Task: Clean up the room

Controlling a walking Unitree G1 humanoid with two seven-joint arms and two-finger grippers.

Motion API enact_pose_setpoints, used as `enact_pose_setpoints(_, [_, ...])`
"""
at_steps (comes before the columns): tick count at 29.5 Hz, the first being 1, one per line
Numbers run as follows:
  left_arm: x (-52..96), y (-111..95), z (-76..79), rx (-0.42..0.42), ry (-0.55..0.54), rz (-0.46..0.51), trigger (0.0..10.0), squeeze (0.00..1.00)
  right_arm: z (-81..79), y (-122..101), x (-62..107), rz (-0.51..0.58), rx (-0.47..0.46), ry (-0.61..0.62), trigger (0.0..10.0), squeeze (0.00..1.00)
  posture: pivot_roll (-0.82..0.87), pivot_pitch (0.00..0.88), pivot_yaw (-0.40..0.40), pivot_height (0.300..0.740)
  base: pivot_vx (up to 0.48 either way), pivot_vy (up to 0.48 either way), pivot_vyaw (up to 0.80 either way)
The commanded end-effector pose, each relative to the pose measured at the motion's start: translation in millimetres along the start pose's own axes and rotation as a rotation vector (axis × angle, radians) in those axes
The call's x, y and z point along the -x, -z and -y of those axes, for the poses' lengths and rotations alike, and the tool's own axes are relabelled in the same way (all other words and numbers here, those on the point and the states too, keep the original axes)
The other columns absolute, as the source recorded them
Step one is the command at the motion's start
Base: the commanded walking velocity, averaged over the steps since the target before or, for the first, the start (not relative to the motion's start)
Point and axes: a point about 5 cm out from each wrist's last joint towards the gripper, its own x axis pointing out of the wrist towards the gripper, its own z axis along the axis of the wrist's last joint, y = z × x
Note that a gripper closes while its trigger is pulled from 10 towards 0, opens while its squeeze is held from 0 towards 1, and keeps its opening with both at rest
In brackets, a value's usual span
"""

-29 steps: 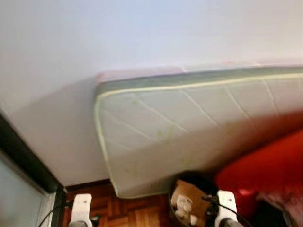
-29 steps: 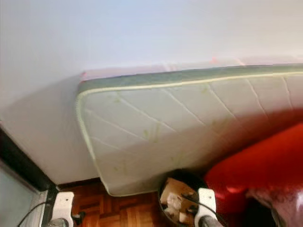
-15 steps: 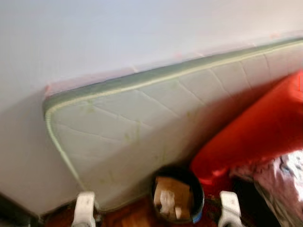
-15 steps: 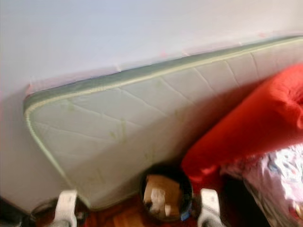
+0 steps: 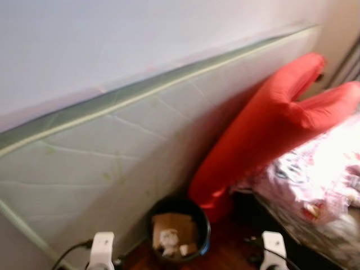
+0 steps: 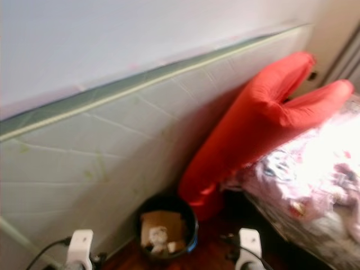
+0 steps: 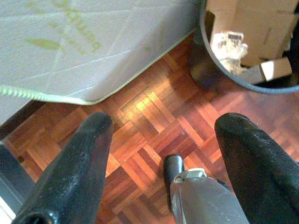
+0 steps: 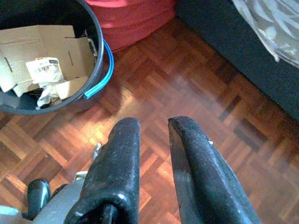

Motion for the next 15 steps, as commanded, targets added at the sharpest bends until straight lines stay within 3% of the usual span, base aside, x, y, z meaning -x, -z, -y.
enact_pose_setpoints(1, [0.2,3.1,2.9,-0.027,0.013,-0.015,10.0,0.00,2.8,-1.2,0.4,0.005,0.000,0.006,10.0,0.00,0.06,0.000,-0.043,0.740,0.000,0.000,-0.78])
enact_pose_setpoints(4, [0.4,3.9,1.9,-0.030,0.015,-0.016,10.0,0.00,1.5,-0.3,0.4,0.013,-0.014,0.006,10.0,0.00,0.05,0.000,-0.033,0.740,0.000,0.000,-0.16])
enact_pose_setpoints(15, [0.2,1.5,0.3,-0.046,0.018,-0.009,10.0,0.00,0.1,-1.6,0.0,0.027,-0.039,0.020,10.0,0.00,0.04,0.000,-0.024,0.740,0.000,-0.248,0.00])
